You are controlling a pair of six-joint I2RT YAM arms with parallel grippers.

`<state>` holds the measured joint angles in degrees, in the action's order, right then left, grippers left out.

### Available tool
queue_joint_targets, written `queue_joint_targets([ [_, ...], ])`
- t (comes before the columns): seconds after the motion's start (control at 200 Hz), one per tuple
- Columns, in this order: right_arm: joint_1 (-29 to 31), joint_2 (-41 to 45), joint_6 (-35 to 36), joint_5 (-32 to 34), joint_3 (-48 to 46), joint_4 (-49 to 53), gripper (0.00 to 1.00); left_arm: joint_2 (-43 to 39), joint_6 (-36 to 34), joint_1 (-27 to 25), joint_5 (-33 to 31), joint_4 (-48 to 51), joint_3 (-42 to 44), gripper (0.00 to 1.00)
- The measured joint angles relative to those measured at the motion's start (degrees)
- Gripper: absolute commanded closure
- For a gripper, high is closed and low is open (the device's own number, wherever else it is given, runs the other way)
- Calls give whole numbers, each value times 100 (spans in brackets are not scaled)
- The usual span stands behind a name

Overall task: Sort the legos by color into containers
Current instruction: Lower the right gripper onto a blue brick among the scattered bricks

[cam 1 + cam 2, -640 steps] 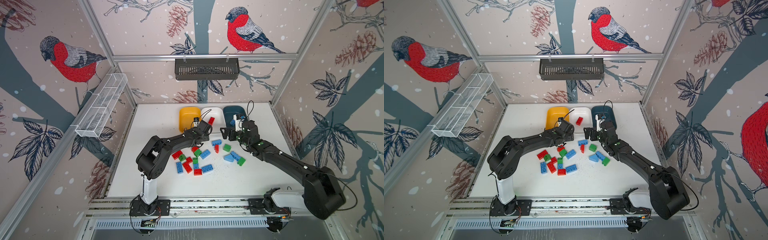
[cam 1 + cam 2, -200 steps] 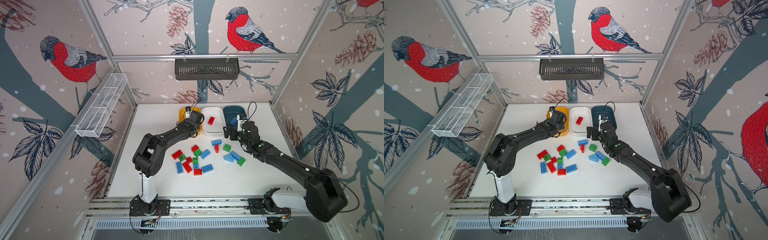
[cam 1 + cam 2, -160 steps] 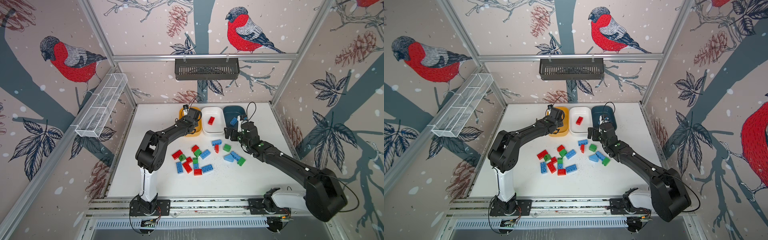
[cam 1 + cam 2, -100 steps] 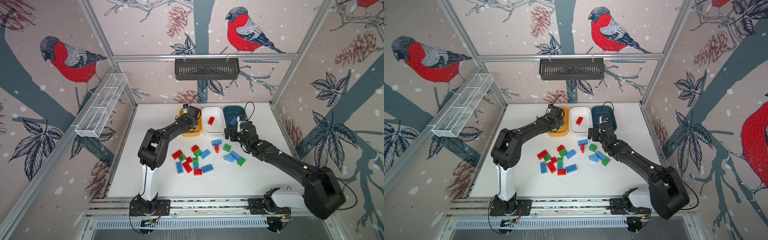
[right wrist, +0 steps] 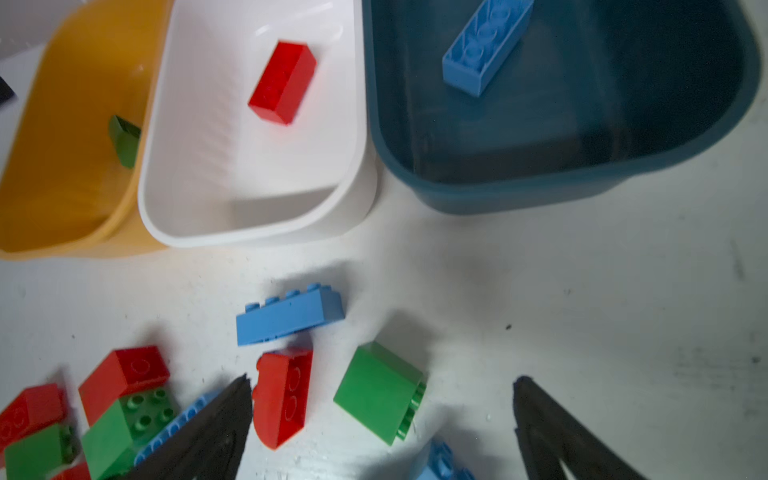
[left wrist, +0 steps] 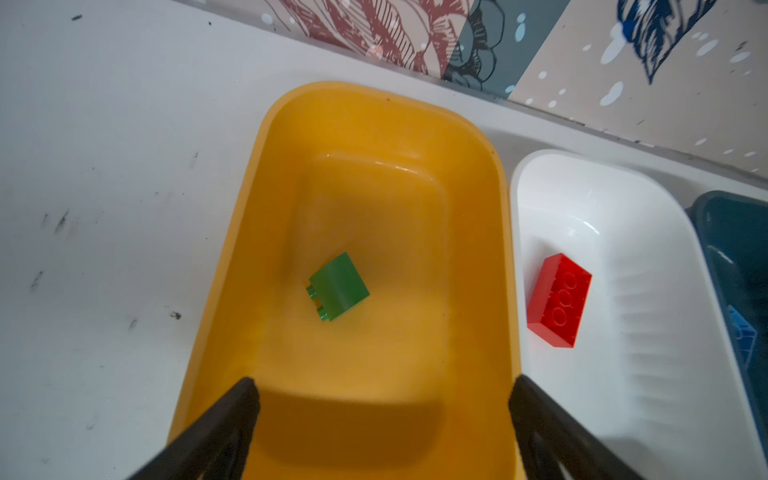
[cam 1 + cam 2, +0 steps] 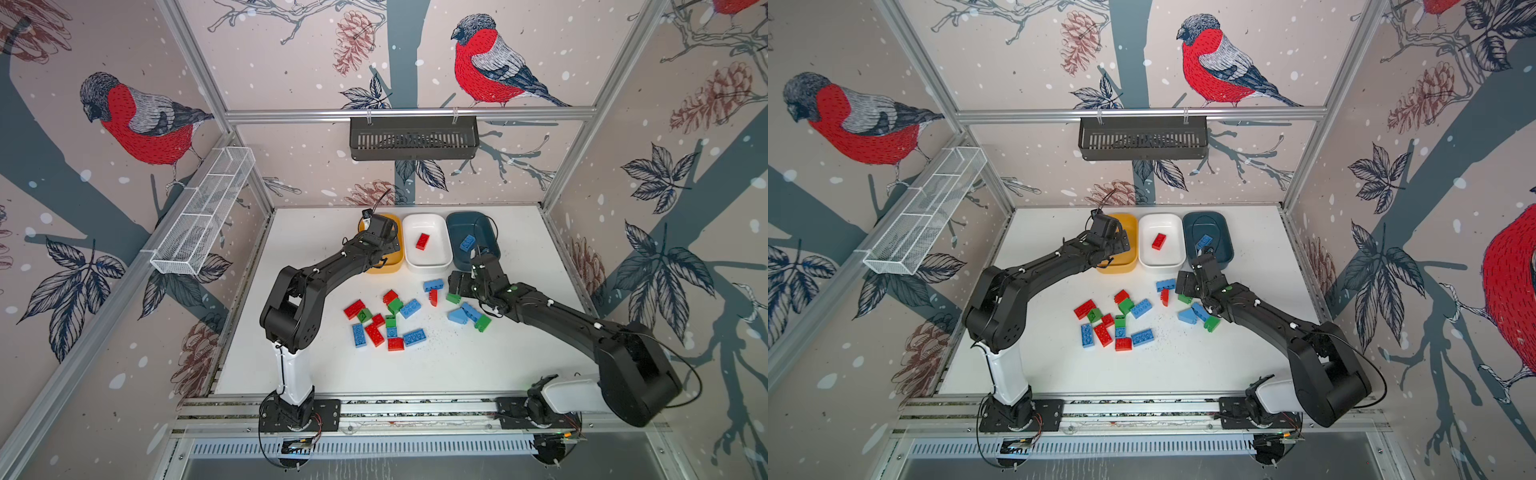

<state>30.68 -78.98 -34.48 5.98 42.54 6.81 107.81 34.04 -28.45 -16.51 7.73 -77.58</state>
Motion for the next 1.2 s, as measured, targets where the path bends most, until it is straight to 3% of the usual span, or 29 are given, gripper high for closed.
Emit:
queue_joint_targets([
  [0.17, 149, -120, -129, -181, -144, 203, 19, -269, -9, 0, 39, -376, 365, 3],
  [0.41, 339, -96, -133, -186, -90, 553, 25, -435, -48, 0, 15, -581, 522, 3],
  [0.81, 693, 273, 17, -411, -289, 940, 25, -470, -94, 0, 13, -608, 632, 3],
  [1.196, 955, -448, 66, -262, -72, 955, 24, -468, -81, 0, -2, -603, 643, 3],
])
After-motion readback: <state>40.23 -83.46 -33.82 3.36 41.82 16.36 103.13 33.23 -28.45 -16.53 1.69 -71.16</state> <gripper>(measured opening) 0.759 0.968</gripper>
